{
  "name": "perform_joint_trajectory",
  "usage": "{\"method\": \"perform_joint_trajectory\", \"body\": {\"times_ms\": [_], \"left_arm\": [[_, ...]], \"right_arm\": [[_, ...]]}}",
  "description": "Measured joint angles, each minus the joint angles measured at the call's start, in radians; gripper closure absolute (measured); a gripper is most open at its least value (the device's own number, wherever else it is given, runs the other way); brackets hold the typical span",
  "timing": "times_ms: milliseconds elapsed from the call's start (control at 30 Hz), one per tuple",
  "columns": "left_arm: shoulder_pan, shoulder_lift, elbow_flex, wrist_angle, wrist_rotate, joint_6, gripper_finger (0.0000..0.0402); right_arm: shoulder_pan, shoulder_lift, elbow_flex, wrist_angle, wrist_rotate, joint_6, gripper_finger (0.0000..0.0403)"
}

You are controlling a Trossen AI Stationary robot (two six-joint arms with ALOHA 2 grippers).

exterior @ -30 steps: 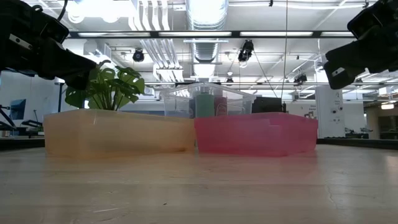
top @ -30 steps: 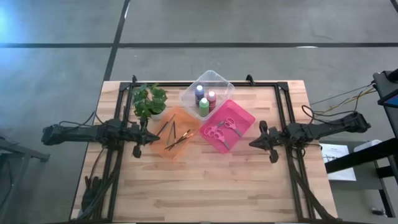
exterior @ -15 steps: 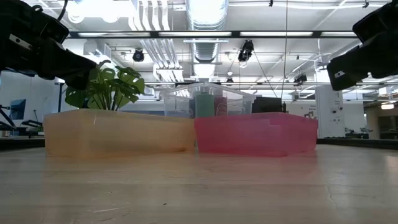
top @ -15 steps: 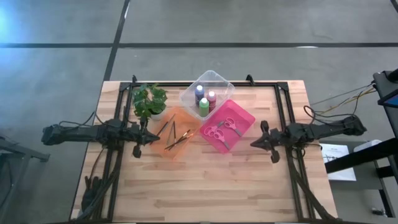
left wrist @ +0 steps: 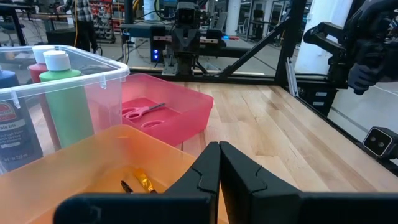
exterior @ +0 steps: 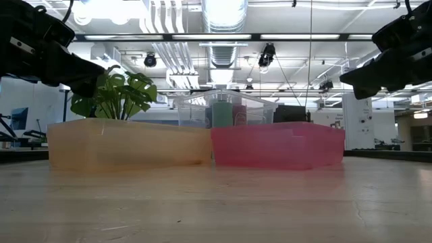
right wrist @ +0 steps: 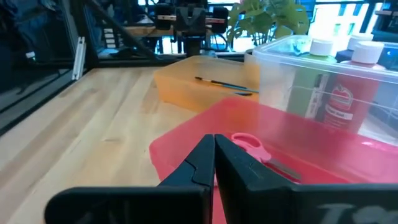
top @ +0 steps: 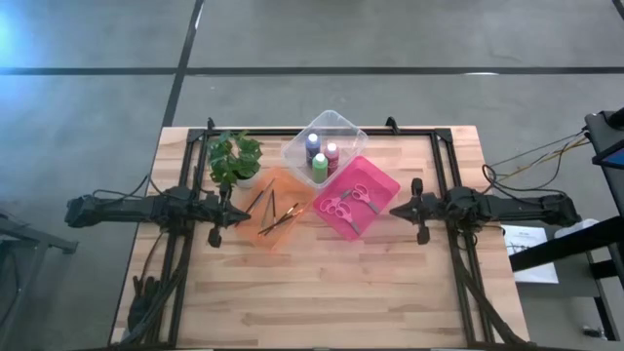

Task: Pick & Place Paint Supplies
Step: Return to Home Position

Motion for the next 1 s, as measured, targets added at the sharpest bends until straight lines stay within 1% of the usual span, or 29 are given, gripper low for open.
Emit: {"method": "perform_joint_trajectory", "body": {"times_ms": [200, 367, 433, 533, 600, 667, 867, 1000], "left_arm": [[-0.001, 0.0, 0.0, 0.0, 0.0, 0.0, 0.0387], [-0.001, 0.0, 0.0, 0.0, 0.0, 0.0, 0.0387], [-0.001, 0.0, 0.0, 0.0, 0.0, 0.0, 0.0387], [-0.001, 0.0, 0.0, 0.0, 0.0, 0.0, 0.0387], [-0.001, 0.0, 0.0, 0.0, 0.0, 0.0, 0.0387], [-0.001, 0.0, 0.0, 0.0, 0.0, 0.0, 0.0387], [-0.001, 0.0, 0.0, 0.0, 0.0, 0.0, 0.0387], [-0.001, 0.0, 0.0, 0.0, 0.0, 0.0, 0.0387]], "right_arm": [[0.0, -0.032, 0.0, 0.002, -0.004, 0.072, 0.0394], [0.0, -0.096, 0.0, 0.002, -0.004, 0.128, 0.0394], [0.0, -0.125, 0.0, 0.003, -0.004, 0.124, 0.0394], [0.0, -0.158, 0.0, 0.003, -0.003, 0.074, 0.0394], [0.0, -0.158, 0.0, 0.005, -0.003, 0.033, 0.0394], [0.0, -0.157, 0.0, 0.001, -0.003, 0.029, 0.0394], [0.0, -0.158, 0.0, 0.003, -0.003, 0.156, 0.0394], [0.0, -0.156, 0.0, 0.002, -0.003, 0.154, 0.0394]]}}
